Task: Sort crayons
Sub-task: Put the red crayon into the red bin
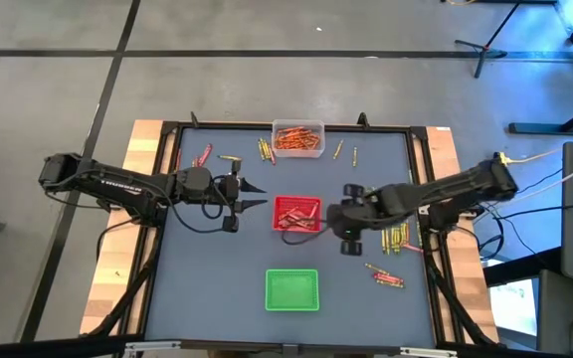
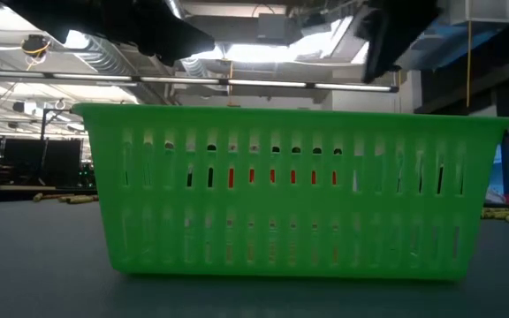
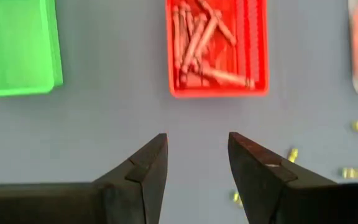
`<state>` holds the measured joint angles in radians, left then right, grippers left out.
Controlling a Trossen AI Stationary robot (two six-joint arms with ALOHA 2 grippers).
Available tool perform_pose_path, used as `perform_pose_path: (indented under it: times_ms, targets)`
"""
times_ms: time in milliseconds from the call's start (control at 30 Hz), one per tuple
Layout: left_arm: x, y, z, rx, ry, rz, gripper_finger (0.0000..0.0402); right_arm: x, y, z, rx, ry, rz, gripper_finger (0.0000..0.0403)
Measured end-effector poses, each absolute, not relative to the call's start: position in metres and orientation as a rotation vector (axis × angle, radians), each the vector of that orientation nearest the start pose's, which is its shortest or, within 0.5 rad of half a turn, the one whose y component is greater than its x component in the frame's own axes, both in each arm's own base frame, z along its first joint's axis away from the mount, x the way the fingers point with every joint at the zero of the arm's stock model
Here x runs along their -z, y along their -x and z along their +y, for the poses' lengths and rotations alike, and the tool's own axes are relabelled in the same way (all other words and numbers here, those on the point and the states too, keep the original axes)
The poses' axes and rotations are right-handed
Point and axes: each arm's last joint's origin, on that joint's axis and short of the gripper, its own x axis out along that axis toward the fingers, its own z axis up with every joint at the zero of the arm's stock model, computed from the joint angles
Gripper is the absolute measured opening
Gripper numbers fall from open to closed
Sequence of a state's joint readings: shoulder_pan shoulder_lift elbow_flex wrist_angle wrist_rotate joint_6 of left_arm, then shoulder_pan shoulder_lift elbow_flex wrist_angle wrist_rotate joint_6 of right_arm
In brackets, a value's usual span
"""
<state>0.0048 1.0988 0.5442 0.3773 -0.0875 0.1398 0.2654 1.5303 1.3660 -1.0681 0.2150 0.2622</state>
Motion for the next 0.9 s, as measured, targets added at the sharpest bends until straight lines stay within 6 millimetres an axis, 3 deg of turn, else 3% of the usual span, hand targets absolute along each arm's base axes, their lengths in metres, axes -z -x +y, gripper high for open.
perform_pose_path:
  times_ms: [200,533,700,900]
  targets:
    - [-0.244,-0.235,0.004,-0.08,-0.147,0.183,0.0099,-0.288,-0.238,0.073,0.187,-0.034,1.238,0.0166]
    - [-0.244,-0.235,0.004,-0.08,-0.147,0.181,0.0099,-0.251,-0.164,0.068,0.268,-0.266,1.406,0.0166]
    - [-0.244,-0.235,0.004,-0.08,-0.147,0.181,0.0099,-0.229,-0.144,0.069,0.31,-0.372,1.5,0.0166]
    - [-0.244,-0.235,0.004,-0.08,-0.147,0.178,0.0099,-0.203,-0.129,0.072,0.34,-0.333,1.597,0.0166]
